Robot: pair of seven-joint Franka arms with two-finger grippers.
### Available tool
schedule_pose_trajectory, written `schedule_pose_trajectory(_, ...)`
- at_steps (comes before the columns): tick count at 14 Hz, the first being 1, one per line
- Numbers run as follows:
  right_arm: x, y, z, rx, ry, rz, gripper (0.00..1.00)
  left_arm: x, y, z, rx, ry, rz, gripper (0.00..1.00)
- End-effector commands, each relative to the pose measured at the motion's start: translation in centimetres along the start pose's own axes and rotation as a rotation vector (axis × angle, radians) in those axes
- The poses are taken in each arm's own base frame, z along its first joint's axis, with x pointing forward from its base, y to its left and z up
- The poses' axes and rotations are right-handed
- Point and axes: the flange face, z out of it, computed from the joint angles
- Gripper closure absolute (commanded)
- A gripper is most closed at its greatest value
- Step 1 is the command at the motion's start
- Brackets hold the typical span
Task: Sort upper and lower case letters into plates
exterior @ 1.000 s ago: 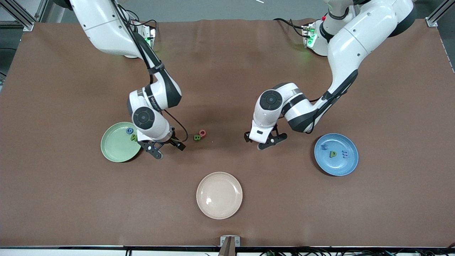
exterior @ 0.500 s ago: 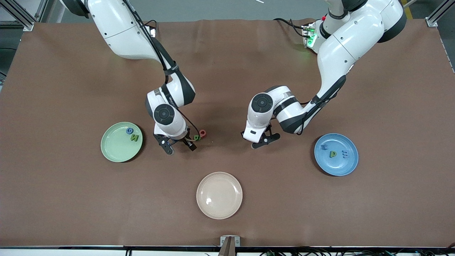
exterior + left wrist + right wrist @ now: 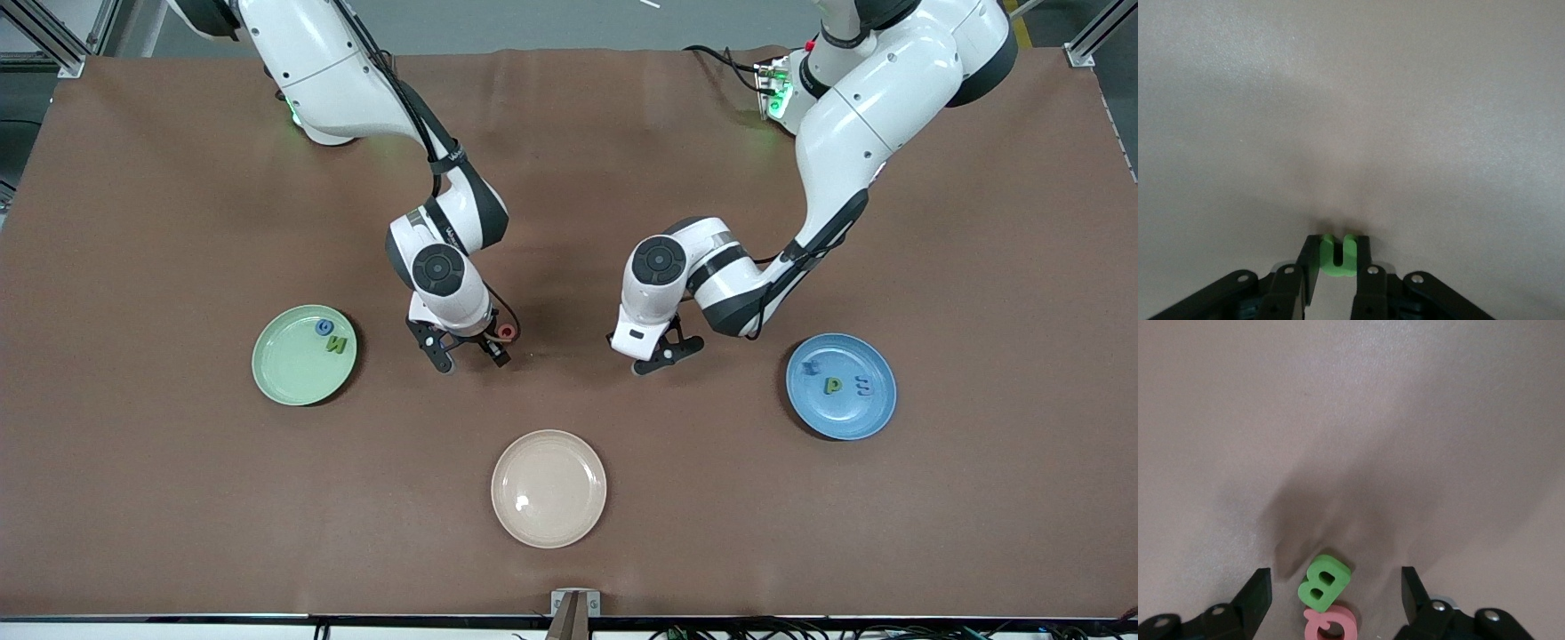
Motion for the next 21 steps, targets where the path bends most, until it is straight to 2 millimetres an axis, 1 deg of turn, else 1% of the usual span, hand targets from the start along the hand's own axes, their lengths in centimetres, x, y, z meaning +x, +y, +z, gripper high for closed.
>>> schedule_pose_trajectory(1,0.1,-0.1,0.2,0.003,0.016,0.010,0.22,1.2,0.0,0.5,-0.002,-0.009,-0.019,0.88)
schedule_pose_trajectory(2,0.1,-0.1,0.2,0.003,0.017,0.008,0.23,1.2,0.1,0.3,-0.003,0.007,0.027,0.97)
schedule_pose_trajectory(3,0.1,0.0,0.6,-0.003,0.017,0.009,0.24,1.5,0.1,-0.2,-0.004,0.003,0.032,0.99)
schedule_pose_trajectory(4,0.1,0.0,0.7,-0.004,0.017,0.009,0.25,2.5,-0.5,-0.9,-0.004,0.014,0.025,1.00)
schedule_pose_trajectory(6,0.1,0.0,0.8,-0.006,0.017,0.010,0.36,4.4,-1.5,-3.1,0.009,0.038,-0.006,1.00)
schedule_pose_trajectory(7,0.0,0.0,0.8,-0.006,0.017,0.009,0.43,5.6,-2.3,-4.7,0.019,0.059,-0.015,1.00)
schedule_pose_trajectory(8,-0.1,0.0,0.8,-0.006,0.017,0.007,0.50,7.3,-3.5,-6.3,0.029,0.084,-0.026,1.00)
schedule_pose_trajectory(10,-0.3,0.0,0.9,-0.008,0.015,0.004,0.59,11.3,-6.6,-9.6,0.026,0.114,-0.029,1.00)
schedule_pose_trajectory(12,-0.3,0.1,1.0,-0.009,0.015,0.004,0.63,15.0,-10.0,-11.5,0.005,0.123,-0.097,1.00)
schedule_pose_trajectory(13,-0.2,0.0,0.9,-0.008,0.016,0.005,0.67,16.8,-12.2,-12.1,0.015,0.124,-0.125,0.99)
schedule_pose_trajectory(14,-0.3,0.0,1.0,-0.009,0.015,0.004,0.73,18.7,-15.1,-12.0,0.058,0.108,-0.098,0.99)
schedule_pose_trajectory(16,-0.1,0.1,1.0,-0.011,0.016,0.007,0.96,22.5,-20.7,-11.6,0.093,0.077,-0.063,0.99)
schedule_pose_trajectory(17,-0.1,0.0,0.8,-0.012,0.015,0.002,0.98,23.9,-22.9,-10.9,0.093,0.063,-0.065,0.99)
schedule_pose_trajectory(19,1.3,0.0,0.2,-0.012,0.016,-0.006,1.00,25.1,-24.9,-9.1,0.088,0.032,-0.075,0.97)
schedule_pose_trajectory(20,2.0,0.0,-0.2,-0.010,0.015,-0.028,1.00,25.7,-26.0,-8.1,0.080,0.018,-0.094,0.93)
schedule_pose_trajectory(21,2.6,0.1,-1.1,-0.017,0.013,-0.044,1.00,26.0,-26.4,-7.6,0.080,0.012,-0.101,0.86)
